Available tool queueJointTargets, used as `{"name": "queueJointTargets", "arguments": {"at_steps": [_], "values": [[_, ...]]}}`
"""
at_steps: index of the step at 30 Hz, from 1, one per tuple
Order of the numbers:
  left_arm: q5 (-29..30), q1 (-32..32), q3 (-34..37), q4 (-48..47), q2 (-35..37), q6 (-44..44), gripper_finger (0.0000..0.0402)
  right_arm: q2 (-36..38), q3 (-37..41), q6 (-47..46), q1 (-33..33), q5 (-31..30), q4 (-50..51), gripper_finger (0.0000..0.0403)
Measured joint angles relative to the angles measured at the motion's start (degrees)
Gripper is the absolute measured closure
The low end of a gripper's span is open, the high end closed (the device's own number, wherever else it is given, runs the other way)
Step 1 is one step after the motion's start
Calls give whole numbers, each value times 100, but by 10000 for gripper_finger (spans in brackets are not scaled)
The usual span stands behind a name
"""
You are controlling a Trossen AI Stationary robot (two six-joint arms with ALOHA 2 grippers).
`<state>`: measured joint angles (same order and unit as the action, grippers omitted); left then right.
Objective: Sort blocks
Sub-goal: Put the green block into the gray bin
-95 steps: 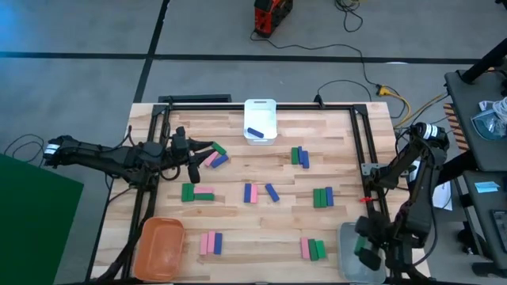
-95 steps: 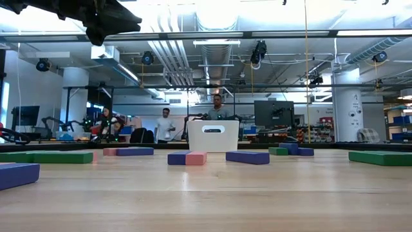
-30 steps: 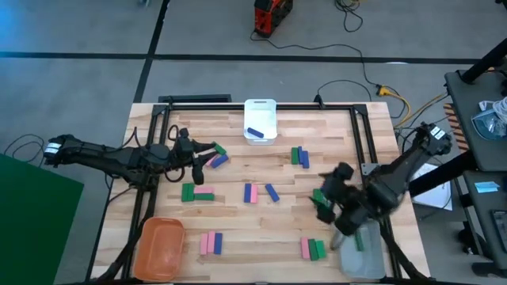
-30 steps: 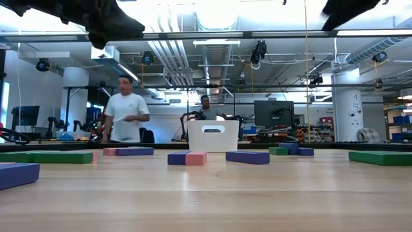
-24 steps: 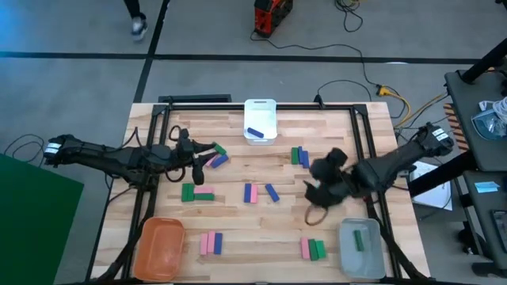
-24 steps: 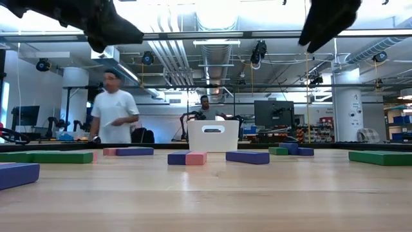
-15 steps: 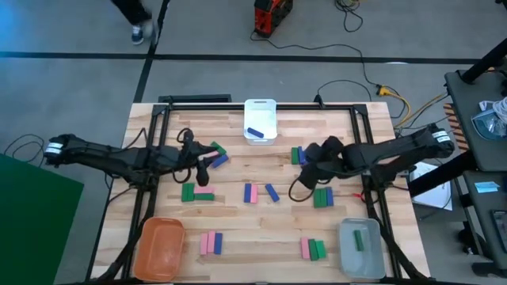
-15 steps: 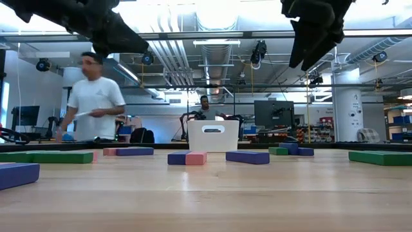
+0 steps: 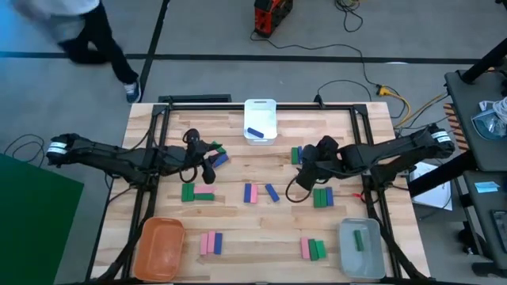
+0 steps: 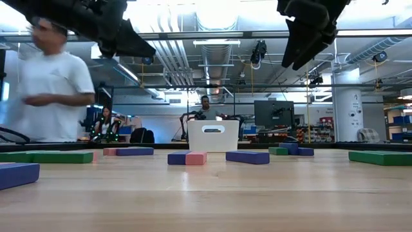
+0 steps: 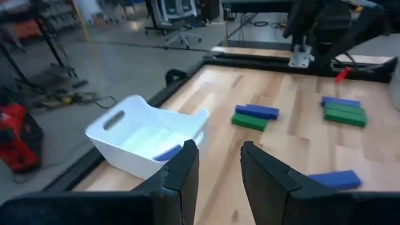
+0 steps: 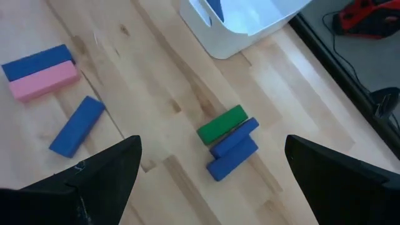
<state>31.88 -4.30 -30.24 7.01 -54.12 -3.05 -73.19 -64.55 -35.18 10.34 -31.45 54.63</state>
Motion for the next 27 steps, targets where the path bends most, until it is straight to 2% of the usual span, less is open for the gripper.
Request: {"name": "queueJointTargets", "arguments": {"at_steps": [4, 6, 9, 11, 15, 18, 21, 24, 27], "values": [[11, 46, -99, 17, 34, 352, 303, 4, -91, 29, -192, 20, -12, 16], [-170, 49, -230, 9, 99, 331, 303, 35, -167, 23, -257, 53, -14, 16], [-875, 47, -527, -210, 174, -101, 303, 68, -341, -501, -255, -1, -220, 16], [-1145, 47, -866, -465, 180, -782, 303, 81, -493, -1046, -248, 18, -260, 16], [-1640, 72, -2043, -1901, 128, -2592, 303, 81, -1046, -1400, -364, 518, 16, 16], [-1764, 62, -3090, -3680, -144, -3185, 303, 81, -1539, -2552, -610, 680, 349, 16], [-1710, 90, -3939, -5207, -557, -3396, 303, 87, -1836, -2948, -881, 1159, 576, 16], [-1934, 109, -4276, -5852, -923, -3394, 303, 72, -1895, -3266, -1087, 1558, 890, 16], [-2652, 163, -4082, -5903, -1174, -3409, 303, -30, -1895, -3244, -1274, 1867, 1490, 16]]}}
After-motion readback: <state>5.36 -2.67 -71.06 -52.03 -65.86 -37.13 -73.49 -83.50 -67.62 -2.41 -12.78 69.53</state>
